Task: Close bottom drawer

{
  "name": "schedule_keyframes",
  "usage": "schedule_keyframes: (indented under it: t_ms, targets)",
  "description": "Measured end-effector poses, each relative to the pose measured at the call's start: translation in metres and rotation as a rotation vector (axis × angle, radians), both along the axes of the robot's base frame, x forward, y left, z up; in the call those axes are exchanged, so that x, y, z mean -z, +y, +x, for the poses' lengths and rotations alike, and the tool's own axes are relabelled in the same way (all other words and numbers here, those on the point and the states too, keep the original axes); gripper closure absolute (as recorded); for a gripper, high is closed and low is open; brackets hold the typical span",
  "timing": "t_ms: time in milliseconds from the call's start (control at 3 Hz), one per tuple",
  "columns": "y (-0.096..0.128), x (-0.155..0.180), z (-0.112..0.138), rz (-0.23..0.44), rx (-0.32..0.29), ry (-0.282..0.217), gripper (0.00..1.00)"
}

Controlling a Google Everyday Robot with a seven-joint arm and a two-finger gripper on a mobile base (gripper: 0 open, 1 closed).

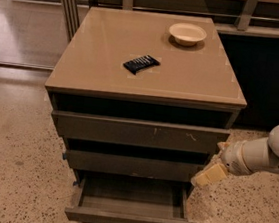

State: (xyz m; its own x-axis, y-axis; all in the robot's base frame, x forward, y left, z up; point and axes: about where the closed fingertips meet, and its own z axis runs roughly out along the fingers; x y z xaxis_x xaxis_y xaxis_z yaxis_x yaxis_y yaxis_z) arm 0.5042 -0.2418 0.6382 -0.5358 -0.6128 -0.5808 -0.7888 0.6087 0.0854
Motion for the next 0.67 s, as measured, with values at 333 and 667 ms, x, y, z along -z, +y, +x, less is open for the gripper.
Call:
schedule_keyframes:
  t_ms: [333,667]
  targets:
    - [0.0023,0.014,0.0,0.014,-0.002,0.02,0.17]
    - [0.0024,0.0133,0.0,0.013,-0.002,0.019,0.41]
